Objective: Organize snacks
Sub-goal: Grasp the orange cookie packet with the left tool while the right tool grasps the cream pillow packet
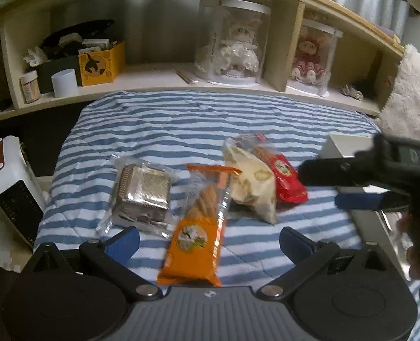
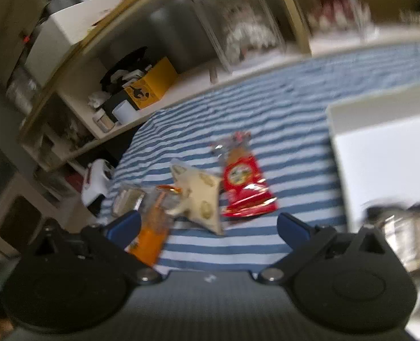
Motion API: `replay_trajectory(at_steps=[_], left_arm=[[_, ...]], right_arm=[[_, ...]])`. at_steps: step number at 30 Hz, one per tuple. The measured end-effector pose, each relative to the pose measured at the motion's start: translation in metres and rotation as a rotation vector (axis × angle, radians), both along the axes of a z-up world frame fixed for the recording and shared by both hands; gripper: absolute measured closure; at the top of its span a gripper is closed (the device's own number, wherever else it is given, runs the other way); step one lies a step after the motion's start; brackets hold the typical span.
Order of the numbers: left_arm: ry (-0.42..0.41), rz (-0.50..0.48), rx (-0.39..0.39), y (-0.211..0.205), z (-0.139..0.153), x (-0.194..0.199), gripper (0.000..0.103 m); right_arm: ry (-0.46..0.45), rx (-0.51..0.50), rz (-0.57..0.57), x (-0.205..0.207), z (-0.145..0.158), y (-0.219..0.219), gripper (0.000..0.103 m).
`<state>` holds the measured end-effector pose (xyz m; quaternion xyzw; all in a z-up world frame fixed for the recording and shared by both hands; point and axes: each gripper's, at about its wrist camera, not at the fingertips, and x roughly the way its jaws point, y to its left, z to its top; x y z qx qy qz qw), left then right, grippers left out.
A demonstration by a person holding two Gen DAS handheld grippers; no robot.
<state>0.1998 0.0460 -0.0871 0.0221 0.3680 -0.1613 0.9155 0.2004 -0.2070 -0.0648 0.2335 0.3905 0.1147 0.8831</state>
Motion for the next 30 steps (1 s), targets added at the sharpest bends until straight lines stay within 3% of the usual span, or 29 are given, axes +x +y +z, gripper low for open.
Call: replay_trajectory(at_steps=[4,6,9,13,15,18,21,26,30], left_arm=[[-0.026,0.062,-0.036,0.01,-0.008,0.012,0.0],[-0.008,0.08,-0.054,0.014,-0.014,0.018,0.0],[0.013,0.075,-0.062,0.017,-0.023,0.025,0.003],[0.061,0.055,-0.079,0.018,-0.034,0.031,0.018],[0.068,0.031,-0.079,0.015,-0.035,0.031,0.028],[0.086,0.013,-0.078,0.011,-0.034,0.029,0.04],[0.118,-0.005,-0.075,0.007,-0.031,0.026,0.046],[0.175,-0.03,-0.027,0.0,-0.027,0.013,0.047],[0.248,-0.038,-0.043,-0.003,-0.027,0.001,0.048]], right_arm=[[0.047,0.095,-0.04,0.022,-0.014,0.012,0.003],[0.05,0.12,-0.062,0.03,-0.02,0.018,0.016],[0.072,0.134,-0.084,0.043,-0.029,0.025,0.026],[0.083,0.096,-0.092,0.058,-0.04,0.033,0.037],[0.084,0.071,-0.092,0.064,-0.043,0.036,0.052],[0.066,0.034,-0.067,0.062,-0.043,0.037,0.062],[0.051,-0.006,-0.033,0.048,-0.036,0.032,0.064],[0.059,-0.022,0.004,0.018,-0.026,0.011,0.065],[0.056,-0.03,0.033,-0.014,-0.016,-0.008,0.066]])
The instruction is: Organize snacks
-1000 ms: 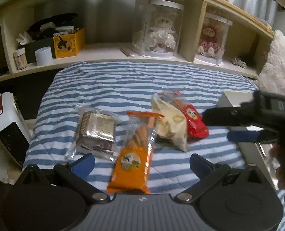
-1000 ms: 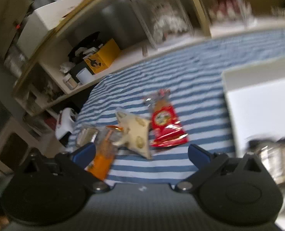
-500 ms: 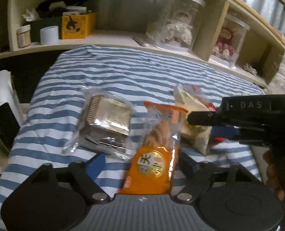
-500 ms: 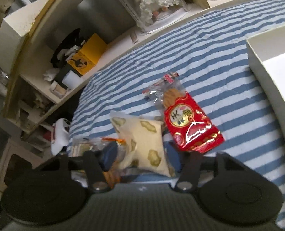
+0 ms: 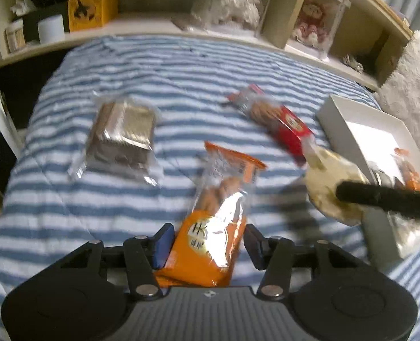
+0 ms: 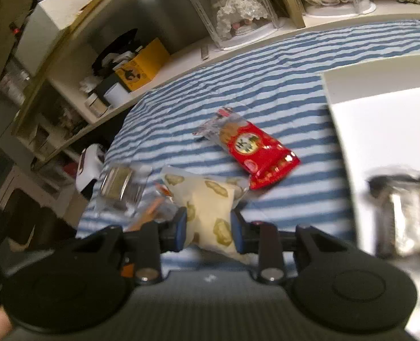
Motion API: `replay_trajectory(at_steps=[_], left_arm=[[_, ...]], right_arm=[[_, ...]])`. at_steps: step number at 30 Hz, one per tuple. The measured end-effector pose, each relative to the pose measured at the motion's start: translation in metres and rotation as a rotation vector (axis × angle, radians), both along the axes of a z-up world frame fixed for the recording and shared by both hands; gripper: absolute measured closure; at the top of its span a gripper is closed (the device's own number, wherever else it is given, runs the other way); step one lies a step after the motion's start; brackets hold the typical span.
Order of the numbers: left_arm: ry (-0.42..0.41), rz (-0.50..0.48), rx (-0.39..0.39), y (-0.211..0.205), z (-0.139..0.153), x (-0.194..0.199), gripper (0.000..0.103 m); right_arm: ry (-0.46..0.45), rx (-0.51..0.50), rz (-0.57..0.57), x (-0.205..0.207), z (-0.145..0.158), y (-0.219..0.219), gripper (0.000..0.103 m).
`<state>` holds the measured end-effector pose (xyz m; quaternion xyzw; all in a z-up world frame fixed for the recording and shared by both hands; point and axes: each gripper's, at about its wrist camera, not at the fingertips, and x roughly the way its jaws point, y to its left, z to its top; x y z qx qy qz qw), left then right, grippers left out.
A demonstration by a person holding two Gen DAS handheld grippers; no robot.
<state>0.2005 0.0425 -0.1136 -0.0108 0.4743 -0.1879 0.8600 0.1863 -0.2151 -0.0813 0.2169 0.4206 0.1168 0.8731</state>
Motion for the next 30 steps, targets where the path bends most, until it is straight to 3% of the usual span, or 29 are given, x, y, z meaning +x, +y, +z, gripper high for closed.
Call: replay_trajectory(at_steps=[4,11,16,23,30], left_arm=[[0.068,-0.021,-0.065,-0.005,0.002,-0.012,0.048],[0.065,0.001,-0.05,-0.019,0.005,-0.02,0.047],[0.068,0.074,-0.04,-0.024,-0.004,-0.016,0.046],[0.064,0.204,-0.103,-0.024,-0.01,-0.01,0.046],[0.059,0.26,-0.132,-0.023,-0.013,-0.007,0.048]], right_arm=[[-0.023,-0.125,0.091,-0.037,0.011,-0.004,0.066],[0.008,-0.28,0.266,-0.096,0.008,0.001,0.066],[0.039,-0.268,0.325,-0.113,-0.005,0.005,0.062],[0.05,-0.234,0.326,-0.108,-0.007,-0.001,0.055],[0.06,-0.26,0.373,-0.105,-0.014,0.004,0.059]])
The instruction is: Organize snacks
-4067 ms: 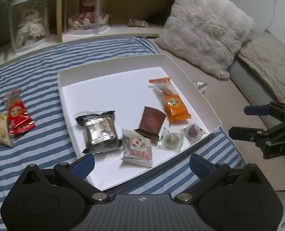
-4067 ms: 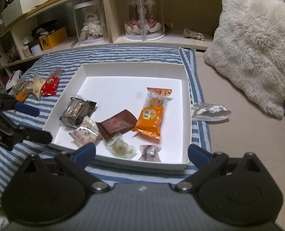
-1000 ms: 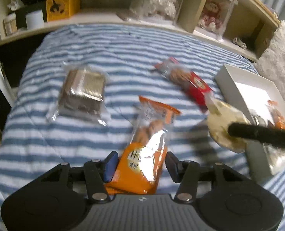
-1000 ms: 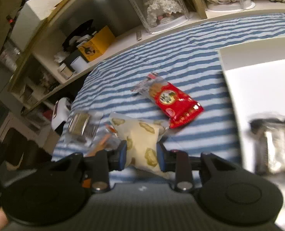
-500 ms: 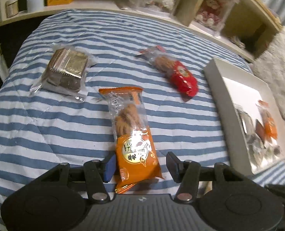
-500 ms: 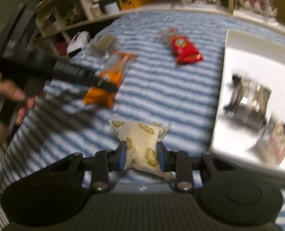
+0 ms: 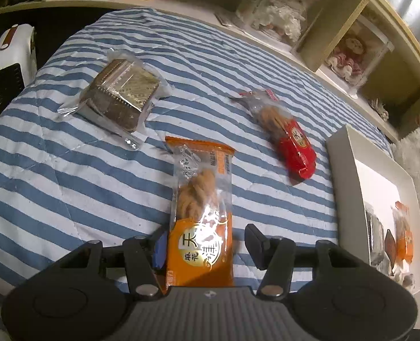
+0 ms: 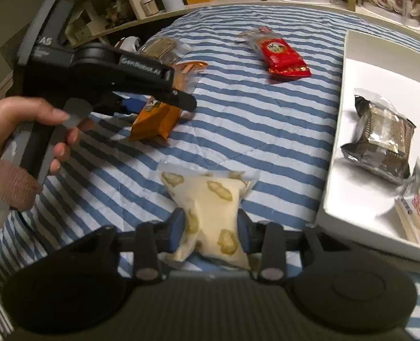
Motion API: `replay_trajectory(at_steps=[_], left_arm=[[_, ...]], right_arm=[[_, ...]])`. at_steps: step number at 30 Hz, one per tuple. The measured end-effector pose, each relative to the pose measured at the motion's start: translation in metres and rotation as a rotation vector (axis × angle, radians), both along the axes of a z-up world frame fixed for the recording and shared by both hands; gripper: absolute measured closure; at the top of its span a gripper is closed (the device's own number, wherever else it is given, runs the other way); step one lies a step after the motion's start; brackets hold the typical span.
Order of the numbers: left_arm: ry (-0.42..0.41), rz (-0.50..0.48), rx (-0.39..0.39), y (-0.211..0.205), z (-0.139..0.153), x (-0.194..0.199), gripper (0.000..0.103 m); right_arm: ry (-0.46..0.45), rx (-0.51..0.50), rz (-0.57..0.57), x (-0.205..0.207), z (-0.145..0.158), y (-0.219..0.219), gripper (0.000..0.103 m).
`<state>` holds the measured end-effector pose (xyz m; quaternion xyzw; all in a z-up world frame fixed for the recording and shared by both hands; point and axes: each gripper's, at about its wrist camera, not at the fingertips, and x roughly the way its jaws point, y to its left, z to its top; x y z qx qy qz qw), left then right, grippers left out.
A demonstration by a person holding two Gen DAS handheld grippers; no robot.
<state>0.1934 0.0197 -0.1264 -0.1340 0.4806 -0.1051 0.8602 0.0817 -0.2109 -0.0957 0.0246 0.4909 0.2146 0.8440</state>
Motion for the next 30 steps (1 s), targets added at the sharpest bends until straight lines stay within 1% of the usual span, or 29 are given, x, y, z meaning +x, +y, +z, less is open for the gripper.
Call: replay_trajectory(at_steps=[1,3,4,8,13,24,28,30], left_arm=[[-0.005,-0.002,0.006,-0.001,0.0,0.0,0.048],[-0.017,-0.006,0.035,-0.002,0.001,-0.002,0.06],[-0.026,-0.01,0.047,-0.002,0.003,-0.002,0.06],[-0.034,-0.008,0.028,0.0,0.007,-0.005,0.06],[-0.064,-0.008,-0.002,0.0,0.02,-0.011,0.06],[-0.186,-0.06,-0.042,-0.02,0.063,-0.031,0.06],[-0.206,-0.078,-0.061,-0.029,0.075,-0.035,0.06],[-0.215,-0.091,-0.058,-0.037,0.08,-0.035,0.06]], right_arm=[[-0.003,-0.004,0.006,0.002,-0.001,0.002,0.059],[-0.007,-0.005,0.014,0.002,0.0,0.001,0.06],[-0.007,-0.002,0.016,0.003,0.0,0.001,0.06],[-0.015,0.019,0.014,0.002,0.004,-0.003,0.062],[-0.079,0.057,-0.011,0.004,0.02,-0.013,0.062],[-0.237,0.107,-0.153,0.013,0.063,-0.063,0.062],[-0.282,0.11,-0.203,0.016,0.074,-0.078,0.062],[-0.298,0.113,-0.22,0.018,0.078,-0.087,0.062]])
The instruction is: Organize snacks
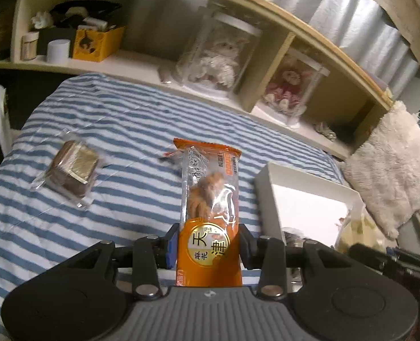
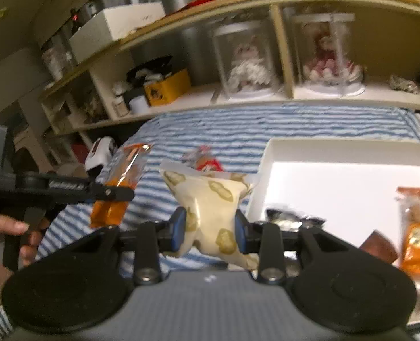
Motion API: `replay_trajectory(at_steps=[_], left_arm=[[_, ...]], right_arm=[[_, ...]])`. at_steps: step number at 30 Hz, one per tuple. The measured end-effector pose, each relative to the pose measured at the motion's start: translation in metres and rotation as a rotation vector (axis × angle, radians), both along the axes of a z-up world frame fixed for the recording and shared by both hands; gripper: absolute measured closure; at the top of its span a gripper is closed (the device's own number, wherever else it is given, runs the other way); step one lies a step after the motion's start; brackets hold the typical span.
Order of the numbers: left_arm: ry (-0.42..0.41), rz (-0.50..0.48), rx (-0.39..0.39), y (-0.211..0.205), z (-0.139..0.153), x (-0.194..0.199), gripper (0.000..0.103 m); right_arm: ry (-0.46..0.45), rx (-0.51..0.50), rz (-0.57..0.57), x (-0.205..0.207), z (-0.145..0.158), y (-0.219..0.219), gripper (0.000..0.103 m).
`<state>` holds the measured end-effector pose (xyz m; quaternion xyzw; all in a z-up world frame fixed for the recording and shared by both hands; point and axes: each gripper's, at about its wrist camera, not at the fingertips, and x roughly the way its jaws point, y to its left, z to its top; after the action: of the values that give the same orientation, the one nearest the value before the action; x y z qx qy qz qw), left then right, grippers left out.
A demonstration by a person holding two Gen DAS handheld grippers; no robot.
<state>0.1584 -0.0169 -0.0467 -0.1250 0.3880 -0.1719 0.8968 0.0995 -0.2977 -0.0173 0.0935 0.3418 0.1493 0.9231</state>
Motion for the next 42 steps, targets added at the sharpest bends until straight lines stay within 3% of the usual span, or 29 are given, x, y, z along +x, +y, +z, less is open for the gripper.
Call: replay_trajectory(at_steps=[8,21,26,34,38,42], left_arm=[[-0.058,-0.108,0.076,-0.048,0.017,0.009,0.06],[-0.099,-0.323,0.211,-0.165,0.01,0.054,0.06],[-0.135,-0.423,0.291,-0.202,-0.003,0.077,0.06],[-0.15,-0.617,0.495,-0.249,-0.043,0.099,0.06],[-0.124,-0.702,0.495,-0.255,-0.06,0.1,0.06],[-0.105,-0.727,0.496,-0.254,-0.071,0.101,0.058]], right_arm=[[-0.042,0.005,-0.11,0.006,0.008,-0.041,0.062],[0.04,0.07,-0.296,0.028,-0.025,-0.109,0.062],[0.062,0.125,-0.325,0.033,-0.037,-0.127,0.062],[0.103,0.19,-0.404,0.047,-0.057,-0.148,0.062],[0.112,0.207,-0.442,0.054,-0.063,-0.154,0.062],[0.134,0.213,-0.457,0.064,-0.073,-0.154,0.062]])
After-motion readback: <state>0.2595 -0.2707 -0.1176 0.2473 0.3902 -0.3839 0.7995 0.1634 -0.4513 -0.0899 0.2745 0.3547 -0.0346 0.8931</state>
